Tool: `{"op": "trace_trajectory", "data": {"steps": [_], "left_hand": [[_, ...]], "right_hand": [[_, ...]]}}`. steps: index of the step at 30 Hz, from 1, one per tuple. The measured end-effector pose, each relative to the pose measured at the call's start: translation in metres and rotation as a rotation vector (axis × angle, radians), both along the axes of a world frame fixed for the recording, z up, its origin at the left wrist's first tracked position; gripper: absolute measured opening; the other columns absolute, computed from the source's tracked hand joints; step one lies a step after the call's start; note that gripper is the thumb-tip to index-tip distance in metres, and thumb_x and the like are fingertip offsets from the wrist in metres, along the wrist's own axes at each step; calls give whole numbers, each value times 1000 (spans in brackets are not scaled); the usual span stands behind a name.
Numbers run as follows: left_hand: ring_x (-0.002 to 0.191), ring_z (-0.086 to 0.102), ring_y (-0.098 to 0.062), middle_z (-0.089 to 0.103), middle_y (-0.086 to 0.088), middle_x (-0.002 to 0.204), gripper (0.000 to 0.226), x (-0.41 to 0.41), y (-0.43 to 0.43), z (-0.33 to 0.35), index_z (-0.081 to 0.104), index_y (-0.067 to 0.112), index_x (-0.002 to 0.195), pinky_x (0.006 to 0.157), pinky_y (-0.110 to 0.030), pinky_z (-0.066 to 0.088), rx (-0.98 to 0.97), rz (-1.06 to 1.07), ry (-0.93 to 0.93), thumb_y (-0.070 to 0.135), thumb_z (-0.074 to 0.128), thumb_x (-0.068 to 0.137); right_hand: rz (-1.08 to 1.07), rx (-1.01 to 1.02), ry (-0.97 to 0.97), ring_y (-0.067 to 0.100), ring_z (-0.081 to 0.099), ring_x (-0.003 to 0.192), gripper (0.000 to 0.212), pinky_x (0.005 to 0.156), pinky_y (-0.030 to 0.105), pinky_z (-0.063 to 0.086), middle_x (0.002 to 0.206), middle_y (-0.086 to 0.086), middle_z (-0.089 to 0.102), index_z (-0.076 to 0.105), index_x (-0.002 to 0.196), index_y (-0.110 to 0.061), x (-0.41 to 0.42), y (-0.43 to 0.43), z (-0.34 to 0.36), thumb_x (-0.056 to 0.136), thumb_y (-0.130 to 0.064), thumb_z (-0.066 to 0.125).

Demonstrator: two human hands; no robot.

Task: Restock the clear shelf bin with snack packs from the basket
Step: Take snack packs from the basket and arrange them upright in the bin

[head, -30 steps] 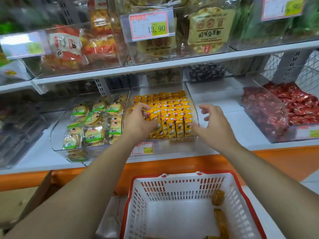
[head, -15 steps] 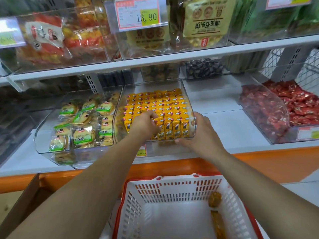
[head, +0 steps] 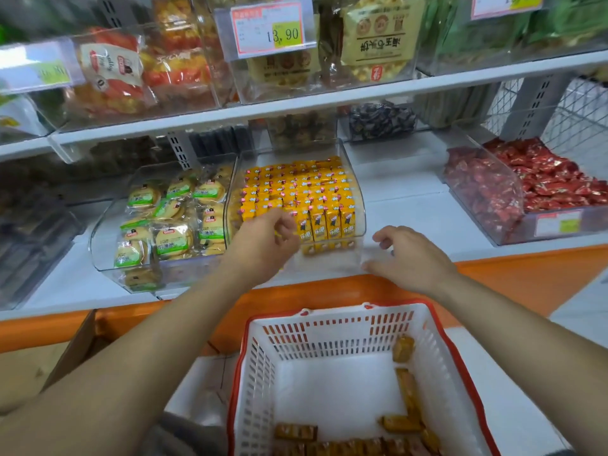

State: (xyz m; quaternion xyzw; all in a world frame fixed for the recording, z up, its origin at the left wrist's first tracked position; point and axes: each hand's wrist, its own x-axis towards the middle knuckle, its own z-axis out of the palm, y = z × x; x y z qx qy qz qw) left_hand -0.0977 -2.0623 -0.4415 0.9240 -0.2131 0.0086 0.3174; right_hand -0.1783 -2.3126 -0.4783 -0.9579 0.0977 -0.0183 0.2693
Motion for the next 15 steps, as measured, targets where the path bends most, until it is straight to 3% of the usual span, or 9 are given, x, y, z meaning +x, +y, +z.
{"op": "trace_trajectory", "data": {"steps": [2,5,9,13,15], "left_hand": [[76,64,-4,65,15,86,10,-23,-1,-6,61,31,95,60,-20,52,114,-138,32,25,69,95],[84,65,-10,68,12,93,9,-43,-11,-34,66,26,101,72,-26,54,281,-275,168,28,71,93],[93,65,-16,70,4,106,18,-58,-26,-103,68,22,110,77,-24,46,376,-319,316,29,71,94],[94,63,-16,69,3,111,13,-75,-31,-191,62,26,106,85,-29,53,357,-187,488,31,68,96],[96,62,-17,68,1,111,17,-86,-26,-235,61,24,109,89,-34,54,303,-118,595,32,68,96]], "right_hand": [[36,18,7,2,58,86,39,74,28,44,104,-16,62,62,110,-36,-21,-8,-2,76,-51,74],[71,62,119,0,61,81,23,72,28,48,89,-18,65,62,92,-38,-50,-18,-22,77,-45,77],[116,67,293,16,65,87,18,81,37,53,92,-6,66,63,93,-26,-67,-33,-76,82,-29,77],[34,63,381,22,64,92,26,79,35,52,108,8,68,66,108,-13,-56,-32,-146,86,-27,71],[-21,101,384,26,64,103,26,85,34,52,116,10,69,69,110,-11,-50,-27,-185,87,-24,66]]}}
